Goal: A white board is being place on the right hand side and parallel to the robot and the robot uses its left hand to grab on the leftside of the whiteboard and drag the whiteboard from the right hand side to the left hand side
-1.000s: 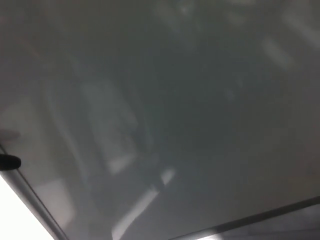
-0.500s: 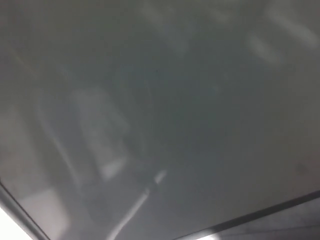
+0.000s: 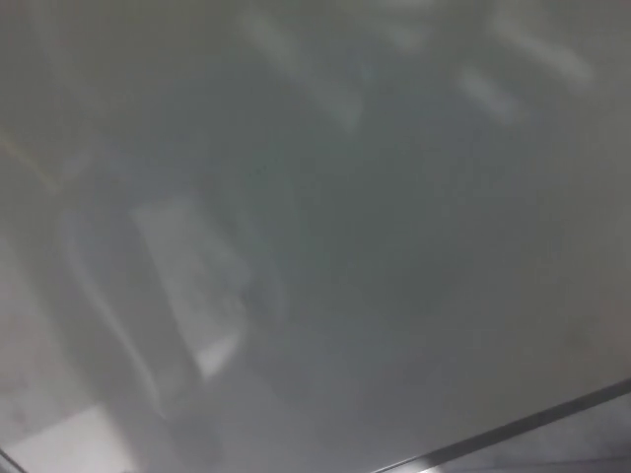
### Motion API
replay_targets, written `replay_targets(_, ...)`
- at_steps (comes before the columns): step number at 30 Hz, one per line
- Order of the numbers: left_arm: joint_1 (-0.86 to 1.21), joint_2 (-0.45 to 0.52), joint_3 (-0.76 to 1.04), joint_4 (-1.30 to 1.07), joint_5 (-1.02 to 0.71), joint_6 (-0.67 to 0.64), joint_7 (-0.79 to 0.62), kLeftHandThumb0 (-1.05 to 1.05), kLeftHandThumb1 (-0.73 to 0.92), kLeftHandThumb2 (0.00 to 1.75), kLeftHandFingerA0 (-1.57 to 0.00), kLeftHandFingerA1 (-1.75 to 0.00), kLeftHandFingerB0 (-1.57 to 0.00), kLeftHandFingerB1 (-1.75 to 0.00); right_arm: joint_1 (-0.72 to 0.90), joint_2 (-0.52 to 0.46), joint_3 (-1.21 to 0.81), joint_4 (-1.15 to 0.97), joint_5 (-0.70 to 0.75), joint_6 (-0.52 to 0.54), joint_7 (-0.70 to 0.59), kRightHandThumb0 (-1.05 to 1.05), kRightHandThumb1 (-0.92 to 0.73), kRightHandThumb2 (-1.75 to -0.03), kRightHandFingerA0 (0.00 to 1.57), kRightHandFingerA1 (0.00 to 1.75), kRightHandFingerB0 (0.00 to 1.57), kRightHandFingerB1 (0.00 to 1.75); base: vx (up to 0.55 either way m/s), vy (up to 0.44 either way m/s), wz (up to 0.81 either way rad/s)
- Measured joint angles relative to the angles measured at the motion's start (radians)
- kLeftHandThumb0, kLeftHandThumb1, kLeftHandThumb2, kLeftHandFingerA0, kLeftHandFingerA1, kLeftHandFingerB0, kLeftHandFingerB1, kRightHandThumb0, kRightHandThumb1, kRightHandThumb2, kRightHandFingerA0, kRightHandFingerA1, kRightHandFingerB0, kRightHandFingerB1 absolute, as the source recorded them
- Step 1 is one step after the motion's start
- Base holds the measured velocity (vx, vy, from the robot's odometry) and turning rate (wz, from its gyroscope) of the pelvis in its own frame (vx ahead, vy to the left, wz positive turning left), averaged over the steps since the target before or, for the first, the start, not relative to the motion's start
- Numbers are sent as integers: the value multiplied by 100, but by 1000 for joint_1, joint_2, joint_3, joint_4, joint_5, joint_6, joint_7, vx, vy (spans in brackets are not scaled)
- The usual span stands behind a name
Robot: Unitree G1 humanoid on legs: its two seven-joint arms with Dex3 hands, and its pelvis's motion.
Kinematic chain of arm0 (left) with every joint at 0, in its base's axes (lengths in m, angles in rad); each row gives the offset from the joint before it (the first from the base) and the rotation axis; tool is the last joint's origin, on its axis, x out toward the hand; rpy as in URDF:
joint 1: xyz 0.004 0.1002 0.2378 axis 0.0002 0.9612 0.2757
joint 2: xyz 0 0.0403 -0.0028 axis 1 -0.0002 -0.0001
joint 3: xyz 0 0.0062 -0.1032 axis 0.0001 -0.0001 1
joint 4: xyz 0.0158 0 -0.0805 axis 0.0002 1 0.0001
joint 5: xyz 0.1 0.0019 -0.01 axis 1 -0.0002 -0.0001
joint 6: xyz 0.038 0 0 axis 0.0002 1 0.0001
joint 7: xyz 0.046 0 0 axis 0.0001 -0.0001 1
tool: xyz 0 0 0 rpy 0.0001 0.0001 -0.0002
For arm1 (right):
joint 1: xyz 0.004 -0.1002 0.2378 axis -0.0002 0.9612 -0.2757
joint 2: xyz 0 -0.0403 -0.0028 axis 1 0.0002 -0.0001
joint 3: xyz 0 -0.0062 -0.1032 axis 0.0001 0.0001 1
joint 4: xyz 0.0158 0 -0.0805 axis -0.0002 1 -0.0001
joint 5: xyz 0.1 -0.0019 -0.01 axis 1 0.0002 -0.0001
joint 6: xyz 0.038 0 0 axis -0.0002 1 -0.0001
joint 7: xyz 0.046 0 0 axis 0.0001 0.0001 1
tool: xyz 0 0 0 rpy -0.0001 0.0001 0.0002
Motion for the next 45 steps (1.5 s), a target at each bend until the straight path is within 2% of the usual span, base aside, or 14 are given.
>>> replay_targets(4, 21, 21, 14, 17, 0, 27, -27, -20, 47, 70, 0, -4, 0, 0, 0, 0, 0, 0, 0, 0, -1, -53, -80, -81, 74, 98, 25, 65, 0, 0, 0)
replay_targets(5, 27, 21, 23, 19, -2, 35, -26, -25, 46, 66, 0, 0, 0, -1, 0, 0, 0, 0, 0, 0, -1, -51, -65, -114, 76, 92, 27, 64, 0, 0, 0)
replay_targets(6, 42, 21, 39, 19, -4, 47, -21, -28, 47, 66, 0, 0, 0, -3, 1, 0, 0, 0, 0, 0, -2, -51, -80, -82, 75, 99, 27, 65, 0, 0, 0)
replay_targets(7, 53, 21, 47, 17, -4, 51, -17, -37, 49, 70, 0, 0, 0, -3, 1, 0, 1, -1, -1, 0, -2, -50, -66, -114, 76, 92, 27, 64, 0, 0, 0)
replay_targets(18, 209, -15, 203, 10, -21, 69, 83, -75, 61, 92, 0, -15, 0, -10, 1, -1, 7, -6, -7, 1, -19, -54, -66, -113, 76, 92, 27, 64, 0, 0, 0)
replay_targets(20, 235, -29, 239, 15, -32, 63, 97, -83, 74, 104, 0, -15, 0, -10, 0, -1, 8, -6, -7, 1, -21, -51, -81, -79, 74, 95, 26, 61, 0, 0, 0)
replay_targets(24, 274, -87, 305, 21, -49, 48, 148, -90, 83, 112, 0, -11, 0, -6, 0, -1, 9, -4, -10, 0, -21, -50, -64, -113, 77, 92, 27, 64, 0, 0, 0)
replay_targets(26, 291, -120, 338, 22, -56, 39, 174, -94, 87, 116, 0, -10, 0, -5, -1, -1, 9, 1, -11, 0, -21, -53, -79, -80, 77, 99, 27, 66, 0, 0, 0)
replay_targets(27, 301, -139, 356, 21, -61, 34, 188, -92, 82, 112, 0, -8, 0, -6, -1, -1, 9, 4, -11, 0, -20, -54, -66, -113, 76, 92, 26, 64, 0, 0, 0)
replay_targets(30, 349, -194, 420, -8, -86, 31, 231, -78, 91, 68, 0, -6, 0, 0, -1, -1, 9, 5, -11, 0, -18, -52, -81, -80, 77, 99, 26, 65, 0, 0, 0)
replay_targets(35, 459, -285, 474, -12, -102, 22, 311, -89, 79, 110, 0, -20, 0, -6, -1, -2, 10, 7, -13, -2, -19, -51, -81, -80, 78, 100, 27, 65, 0, 0, 0)
replay_targets(36, 473, -291, 473, -9, -102, 23, 320, -83, 83, 109, -58, -65, 0, -10, -1, -2, 10, 7, -13, -3, -19, -51, -80, -79, 79, 99, 28, 66, 0, 0, 0)
replay_targets(37, 488, -296, 469, -4, -100, 24, 335, -68, 89, 66, 0, -14, 0, 0, 0, -2, 10, 7, -13, -3, -19, -50, -80, -79, 79, 98, 29, 65, 0, 0, 0)
replay_targets(45, 603, -397, 455, -15, -90, 23, 455, -91, 84, 106, 0, -6, 0, 0, 0, -3, 19, 16, -21, -11, -28, -50, -79, -82, 81, 99, 29, 68, 0, 0, 0)
